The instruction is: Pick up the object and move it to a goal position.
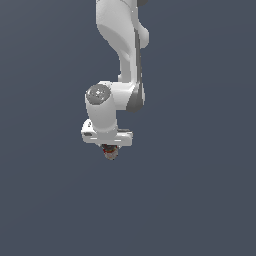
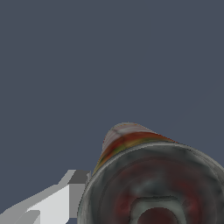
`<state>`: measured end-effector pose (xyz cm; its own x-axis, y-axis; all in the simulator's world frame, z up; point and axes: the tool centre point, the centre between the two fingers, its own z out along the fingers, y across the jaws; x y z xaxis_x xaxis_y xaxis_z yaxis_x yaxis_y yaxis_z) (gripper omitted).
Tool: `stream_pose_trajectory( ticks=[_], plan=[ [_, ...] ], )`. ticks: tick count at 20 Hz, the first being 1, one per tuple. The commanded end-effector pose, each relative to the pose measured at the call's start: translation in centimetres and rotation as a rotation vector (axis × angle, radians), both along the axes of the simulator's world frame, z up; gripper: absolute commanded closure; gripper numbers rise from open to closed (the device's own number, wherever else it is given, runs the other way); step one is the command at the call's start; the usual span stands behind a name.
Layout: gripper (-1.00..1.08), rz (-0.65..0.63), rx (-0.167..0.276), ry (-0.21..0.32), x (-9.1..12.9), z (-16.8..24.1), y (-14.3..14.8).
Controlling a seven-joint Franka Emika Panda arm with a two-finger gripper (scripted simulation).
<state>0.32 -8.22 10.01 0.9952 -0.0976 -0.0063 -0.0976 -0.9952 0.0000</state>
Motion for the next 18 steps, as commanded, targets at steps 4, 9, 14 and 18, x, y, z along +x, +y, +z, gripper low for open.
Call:
stream_pose_trajectory(
  ticks=[4,9,14,18],
  plan=[
    [1.08,0.0,-0.001,-0.005,-0.4,3.9,1.5],
    [1.08,0.0,-0.001,-0.006,-1.1,8.9,3.4],
    [1.08,0.0,-0.002,-0.006,-1.7,14.0,5.4],
    [1.08,0.0,-0.002,-0.006,-2.1,17.3,6.7]
  ],
)
